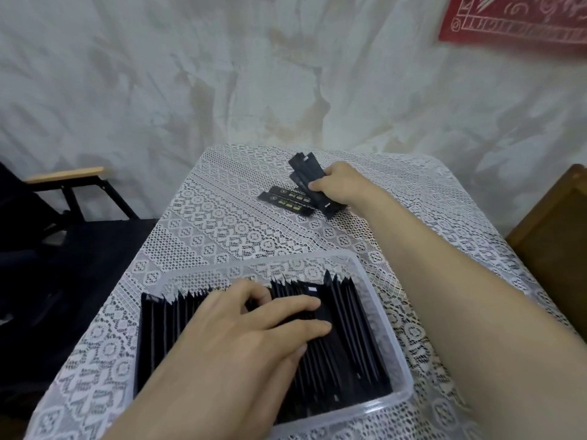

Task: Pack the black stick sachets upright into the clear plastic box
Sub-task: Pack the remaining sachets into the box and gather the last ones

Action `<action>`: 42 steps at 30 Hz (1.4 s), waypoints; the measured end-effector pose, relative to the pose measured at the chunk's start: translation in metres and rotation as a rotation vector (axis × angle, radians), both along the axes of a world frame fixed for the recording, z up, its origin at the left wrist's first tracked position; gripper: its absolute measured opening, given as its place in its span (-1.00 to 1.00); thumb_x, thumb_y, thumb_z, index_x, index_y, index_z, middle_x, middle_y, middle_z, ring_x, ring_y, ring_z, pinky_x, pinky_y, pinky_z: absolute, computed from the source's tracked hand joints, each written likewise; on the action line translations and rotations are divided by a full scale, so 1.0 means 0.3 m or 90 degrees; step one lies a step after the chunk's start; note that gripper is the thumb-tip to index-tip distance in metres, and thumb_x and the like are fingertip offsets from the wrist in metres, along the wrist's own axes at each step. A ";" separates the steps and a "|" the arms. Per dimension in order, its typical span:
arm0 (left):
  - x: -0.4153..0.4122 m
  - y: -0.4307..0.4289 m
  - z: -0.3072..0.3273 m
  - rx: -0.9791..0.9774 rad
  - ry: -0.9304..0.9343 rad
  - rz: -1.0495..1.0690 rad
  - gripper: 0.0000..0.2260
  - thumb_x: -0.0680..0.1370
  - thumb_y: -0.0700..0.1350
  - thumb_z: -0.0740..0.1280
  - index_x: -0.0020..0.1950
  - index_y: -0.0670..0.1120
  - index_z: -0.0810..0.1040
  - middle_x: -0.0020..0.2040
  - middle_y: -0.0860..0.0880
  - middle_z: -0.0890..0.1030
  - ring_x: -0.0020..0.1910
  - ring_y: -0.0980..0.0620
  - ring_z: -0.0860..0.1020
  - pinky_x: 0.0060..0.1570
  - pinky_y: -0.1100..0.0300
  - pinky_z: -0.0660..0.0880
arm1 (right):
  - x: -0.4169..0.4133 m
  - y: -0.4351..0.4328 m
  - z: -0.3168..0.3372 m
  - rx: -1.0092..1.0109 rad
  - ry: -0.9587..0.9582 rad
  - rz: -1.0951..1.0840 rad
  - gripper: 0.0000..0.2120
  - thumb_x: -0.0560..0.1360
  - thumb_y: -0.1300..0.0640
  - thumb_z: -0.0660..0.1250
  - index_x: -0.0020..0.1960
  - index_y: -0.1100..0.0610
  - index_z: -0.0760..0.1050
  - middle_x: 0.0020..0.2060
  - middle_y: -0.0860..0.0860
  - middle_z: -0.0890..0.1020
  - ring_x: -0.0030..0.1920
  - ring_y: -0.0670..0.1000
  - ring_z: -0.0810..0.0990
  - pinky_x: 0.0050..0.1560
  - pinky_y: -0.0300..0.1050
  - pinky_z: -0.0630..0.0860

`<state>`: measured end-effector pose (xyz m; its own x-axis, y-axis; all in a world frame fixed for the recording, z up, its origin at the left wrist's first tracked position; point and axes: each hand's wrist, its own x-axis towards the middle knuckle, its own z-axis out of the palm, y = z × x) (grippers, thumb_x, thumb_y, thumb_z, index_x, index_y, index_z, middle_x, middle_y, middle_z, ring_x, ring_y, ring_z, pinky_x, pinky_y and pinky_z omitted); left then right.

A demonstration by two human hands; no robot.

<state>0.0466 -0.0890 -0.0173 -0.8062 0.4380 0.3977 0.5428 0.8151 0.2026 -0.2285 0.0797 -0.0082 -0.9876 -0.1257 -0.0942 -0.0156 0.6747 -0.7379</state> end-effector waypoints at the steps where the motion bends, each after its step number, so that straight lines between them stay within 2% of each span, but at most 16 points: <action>1: 0.000 0.000 -0.001 0.002 0.003 -0.001 -0.69 0.55 0.10 0.18 0.21 0.34 0.59 0.29 0.41 0.50 -0.05 0.14 0.41 -0.08 0.31 0.31 | 0.005 -0.010 0.009 -0.012 -0.006 0.027 -0.76 0.55 0.15 0.41 0.13 0.30 0.61 0.01 0.23 0.70 0.01 0.19 0.67 0.08 0.00 0.56; 3: -0.001 0.001 -0.003 0.009 0.012 -0.004 -0.69 0.55 0.09 0.18 0.20 0.33 0.61 0.28 0.40 0.51 -0.05 0.14 0.41 -0.09 0.29 0.32 | 0.016 -0.035 0.018 0.015 -0.020 0.090 -0.75 0.54 0.13 0.45 0.13 0.27 0.65 0.03 0.21 0.72 0.06 0.20 0.69 0.16 0.05 0.56; 6: -0.003 0.003 -0.007 0.015 0.023 -0.006 -0.69 0.54 0.07 0.20 0.18 0.31 0.62 0.27 0.39 0.53 -0.06 0.12 0.41 -0.08 0.30 0.30 | 0.025 -0.077 0.014 0.119 -0.026 0.150 -0.76 0.53 0.10 0.48 0.12 0.23 0.65 0.01 0.15 0.71 0.04 0.17 0.66 0.10 0.00 0.55; 11: -0.003 0.004 -0.007 0.017 0.026 -0.003 -0.69 0.54 0.07 0.20 0.17 0.31 0.64 0.25 0.37 0.55 -0.08 0.11 0.42 -0.12 0.28 0.28 | 0.023 -0.106 0.003 0.168 -0.006 0.163 -0.68 0.51 0.12 0.50 0.20 0.11 0.49 0.15 0.09 0.60 0.13 0.14 0.58 0.18 0.03 0.51; 13: -0.003 0.004 -0.007 0.021 0.021 0.000 -0.69 0.53 0.06 0.20 0.16 0.31 0.64 0.25 0.37 0.55 -0.08 0.11 0.43 -0.11 0.30 0.27 | 0.025 -0.108 -0.001 0.169 -0.014 0.168 -0.66 0.53 0.12 0.48 0.22 0.15 0.46 0.13 0.10 0.59 0.11 0.15 0.58 0.11 0.01 0.50; 17: -0.001 0.001 -0.005 0.012 0.000 0.002 -0.69 0.54 0.07 0.19 0.19 0.31 0.62 0.26 0.37 0.55 -0.08 0.11 0.42 -0.06 0.34 0.24 | 0.043 -0.114 -0.008 0.227 0.000 0.200 -0.69 0.58 0.06 0.40 0.24 0.20 0.50 0.01 0.10 0.59 -0.05 0.12 0.54 -0.21 -0.10 0.40; 21: 0.003 -0.003 -0.001 0.003 -0.026 0.010 -0.69 0.57 0.09 0.18 0.22 0.32 0.59 0.28 0.38 0.52 -0.05 0.12 0.42 -0.07 0.32 0.29 | 0.077 -0.076 0.001 0.179 -0.021 0.201 -0.76 0.59 0.09 0.35 0.21 0.18 0.52 -0.09 0.11 0.62 -0.15 0.15 0.62 -0.19 -0.03 0.54; 23: 0.008 -0.002 0.004 0.002 -0.041 0.016 -0.69 0.58 0.10 0.17 0.23 0.32 0.59 0.29 0.39 0.52 -0.03 0.12 0.42 -0.09 0.24 0.36 | 0.124 -0.022 0.036 0.117 -0.026 0.185 -0.79 0.60 0.15 0.33 0.20 0.21 0.53 -0.11 0.15 0.65 -0.20 0.15 0.66 -0.19 -0.02 0.58; 25: 0.014 -0.001 0.012 -0.007 -0.061 0.026 -0.69 0.59 0.11 0.15 0.25 0.33 0.57 0.30 0.42 0.49 0.01 0.13 0.41 -0.06 0.17 0.41 | 0.197 0.062 0.079 0.068 -0.029 0.152 -0.79 0.60 0.16 0.34 0.20 0.21 0.55 -0.08 0.17 0.70 -0.15 0.18 0.71 -0.11 0.03 0.61; 28: 0.023 -0.004 0.026 -0.017 -0.103 0.031 -0.65 0.61 0.16 0.06 0.32 0.38 0.49 0.33 0.49 0.41 0.09 0.17 0.35 0.04 0.15 0.38 | 0.346 0.209 0.091 0.037 -0.092 0.130 -0.82 0.59 0.12 0.39 0.12 0.20 0.60 -0.13 0.17 0.73 -0.21 0.11 0.67 -0.19 -0.05 0.56; 31: 0.028 0.001 0.038 -0.014 -0.122 0.027 -0.62 0.61 0.20 0.00 0.34 0.41 0.45 0.34 0.54 0.36 0.11 0.18 0.31 0.11 0.14 0.36 | 0.487 0.282 0.051 0.096 -0.145 0.108 -0.88 0.56 0.04 0.44 -0.07 0.09 0.60 -0.25 0.08 0.71 -0.30 -0.01 0.66 -0.23 -0.16 0.53; 33: 0.028 0.007 0.041 -0.015 -0.117 0.023 -0.62 0.62 0.20 0.00 0.33 0.40 0.48 0.34 0.53 0.37 0.09 0.17 0.33 0.10 0.12 0.38 | 0.528 0.288 0.021 0.138 -0.112 0.091 -0.78 0.56 0.04 0.44 -0.21 0.06 0.50 -0.37 -0.02 0.60 -0.44 -0.17 0.57 -0.37 -0.29 0.42; 34: 0.029 0.008 0.041 -0.013 -0.113 0.021 -0.63 0.62 0.19 0.02 0.32 0.39 0.49 0.33 0.52 0.39 0.08 0.17 0.34 0.08 0.10 0.39 | 0.540 0.288 0.008 0.156 -0.085 0.074 -0.76 0.56 0.02 0.44 -0.22 0.04 0.47 -0.38 -0.05 0.56 -0.43 -0.18 0.54 -0.38 -0.26 0.39; 38: 0.030 0.006 0.038 -0.016 -0.106 0.018 -0.63 0.62 0.19 0.02 0.33 0.38 0.49 0.33 0.52 0.38 0.08 0.22 0.33 0.10 0.07 0.43 | 0.582 0.307 -0.042 0.145 -0.048 -0.002 -0.77 0.55 -0.14 0.40 -0.07 0.02 0.56 -0.23 -0.02 0.64 -0.16 0.05 0.62 -0.04 -0.01 0.53; 40: 0.029 0.005 0.038 -0.012 -0.103 0.014 -0.63 0.62 0.19 0.02 0.33 0.38 0.49 0.33 0.53 0.38 0.08 0.23 0.33 0.10 0.08 0.43 | 0.597 0.320 -0.064 0.119 -0.030 -0.032 -0.82 0.56 -0.13 0.38 -0.01 -0.02 0.57 -0.19 -0.04 0.63 -0.11 0.05 0.61 0.03 0.03 0.56; 42: 0.027 0.006 0.035 -0.011 -0.100 0.013 -0.63 0.62 0.20 0.02 0.33 0.38 0.49 0.34 0.53 0.37 0.09 0.24 0.32 0.11 0.11 0.40 | 0.606 0.327 -0.069 0.106 -0.004 -0.048 -0.88 0.57 -0.07 0.39 0.01 -0.04 0.57 -0.19 -0.05 0.61 -0.12 0.04 0.61 0.01 0.01 0.56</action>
